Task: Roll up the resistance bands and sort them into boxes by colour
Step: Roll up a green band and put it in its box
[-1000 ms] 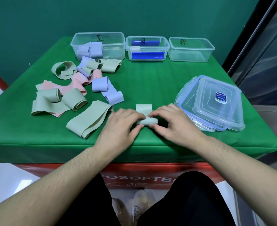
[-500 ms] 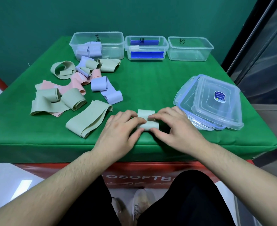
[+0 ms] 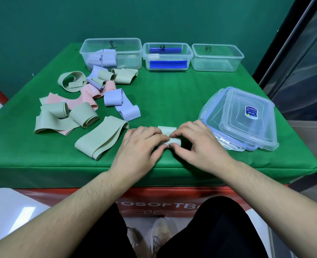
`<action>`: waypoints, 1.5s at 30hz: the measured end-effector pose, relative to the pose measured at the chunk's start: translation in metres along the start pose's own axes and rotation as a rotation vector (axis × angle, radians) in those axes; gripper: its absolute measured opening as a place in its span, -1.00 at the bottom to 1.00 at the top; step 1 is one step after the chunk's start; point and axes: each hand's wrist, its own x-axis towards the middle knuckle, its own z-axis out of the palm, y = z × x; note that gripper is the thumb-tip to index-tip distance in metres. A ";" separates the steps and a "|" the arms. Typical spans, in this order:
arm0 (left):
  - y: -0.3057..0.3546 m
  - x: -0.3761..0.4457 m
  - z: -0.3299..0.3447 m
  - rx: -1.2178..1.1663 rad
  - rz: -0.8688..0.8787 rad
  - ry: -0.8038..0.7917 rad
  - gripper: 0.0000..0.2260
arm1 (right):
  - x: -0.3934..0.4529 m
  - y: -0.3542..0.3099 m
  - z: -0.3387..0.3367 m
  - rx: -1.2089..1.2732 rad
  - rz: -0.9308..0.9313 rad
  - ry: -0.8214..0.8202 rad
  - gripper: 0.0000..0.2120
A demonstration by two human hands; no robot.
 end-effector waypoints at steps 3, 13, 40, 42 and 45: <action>-0.002 0.001 0.000 -0.003 -0.019 -0.006 -0.79 | 0.000 -0.003 -0.001 -0.025 -0.017 0.026 -0.71; -0.004 0.005 0.003 -0.057 -0.028 0.042 -0.83 | 0.005 0.002 0.002 -0.017 0.003 0.017 -0.65; -0.015 0.023 0.008 0.029 -0.024 -0.086 -0.69 | 0.014 0.007 0.005 -0.094 0.051 0.067 -0.74; -0.014 0.026 0.010 0.003 -0.047 -0.109 -0.65 | 0.015 0.008 0.006 -0.097 0.075 0.050 -0.71; -0.014 0.034 0.014 -0.077 -0.103 -0.152 -0.61 | 0.020 0.009 0.006 -0.099 0.121 0.016 -0.63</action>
